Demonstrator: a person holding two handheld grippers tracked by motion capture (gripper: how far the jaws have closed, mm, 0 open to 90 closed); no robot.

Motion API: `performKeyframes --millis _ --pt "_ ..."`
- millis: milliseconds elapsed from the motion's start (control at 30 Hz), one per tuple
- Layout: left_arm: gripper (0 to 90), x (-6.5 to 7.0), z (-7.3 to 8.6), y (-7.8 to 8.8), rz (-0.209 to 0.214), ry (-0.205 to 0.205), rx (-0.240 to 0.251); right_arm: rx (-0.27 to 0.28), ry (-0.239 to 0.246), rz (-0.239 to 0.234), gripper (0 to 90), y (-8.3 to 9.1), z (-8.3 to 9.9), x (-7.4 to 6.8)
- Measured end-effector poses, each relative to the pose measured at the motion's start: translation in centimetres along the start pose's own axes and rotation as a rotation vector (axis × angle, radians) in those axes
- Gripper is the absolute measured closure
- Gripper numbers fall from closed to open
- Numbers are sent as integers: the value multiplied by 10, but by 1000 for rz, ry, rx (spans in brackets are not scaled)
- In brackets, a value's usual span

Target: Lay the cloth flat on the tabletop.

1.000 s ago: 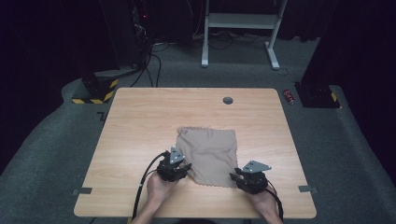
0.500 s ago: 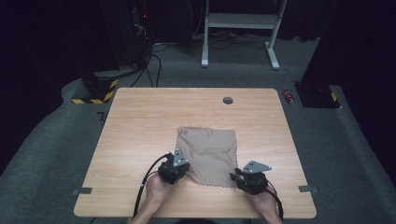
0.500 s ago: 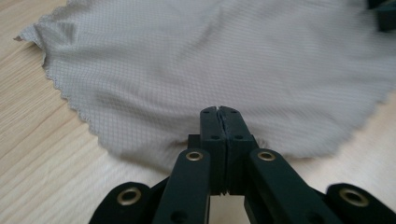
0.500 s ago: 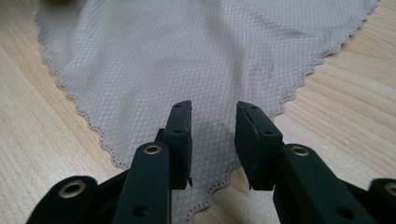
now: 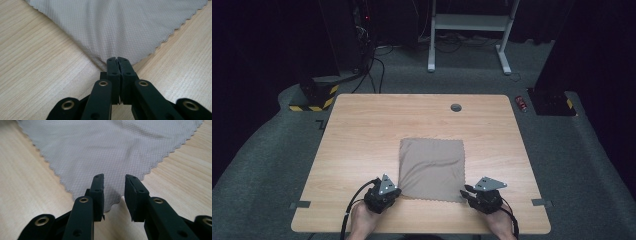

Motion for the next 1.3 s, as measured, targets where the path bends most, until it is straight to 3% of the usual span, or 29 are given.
performKeyframes --millis 200,367,500,800,933,1000,1067,1200,1300 --pt "879 0 4 1 -4 -5 -1 -27 33 -32 745 4 5 -10" --pt "879 -1 7 0 -1 -8 -8 -36 77 -26 887 3 7 -11" --pt "880 1 9 1 -1 -17 -17 -59 122 6 900 4 6 -14" --pt "882 7 14 8 24 -39 -35 -56 128 -5 888 16 3 -14" --pt "818 6 14 11 72 3 -34 -39 100 -6 739 14 4 -15" --pt "776 6 11 12 70 11 -23 -32 97 -11 715 13 2 -18" --pt "687 4 6 12 47 22 0 -25 106 -24 722 9 -2 -21" --pt "600 -2 -4 1 12 60 13 -50 121 -57 804 1 -4 -24" --pt "571 -6 -5 -11 27 106 3 -49 128 -66 865 0 -1 -26"
Point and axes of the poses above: each handheld gripper's, and its own axes: y roughly backward along the jaws, z roughly out of its underside, x roughly to its right, the point moved 4 cm from there along -y, roughly forward along the jaws, and after that the axes turned 12 degrees about y, right-handed, at the moved point
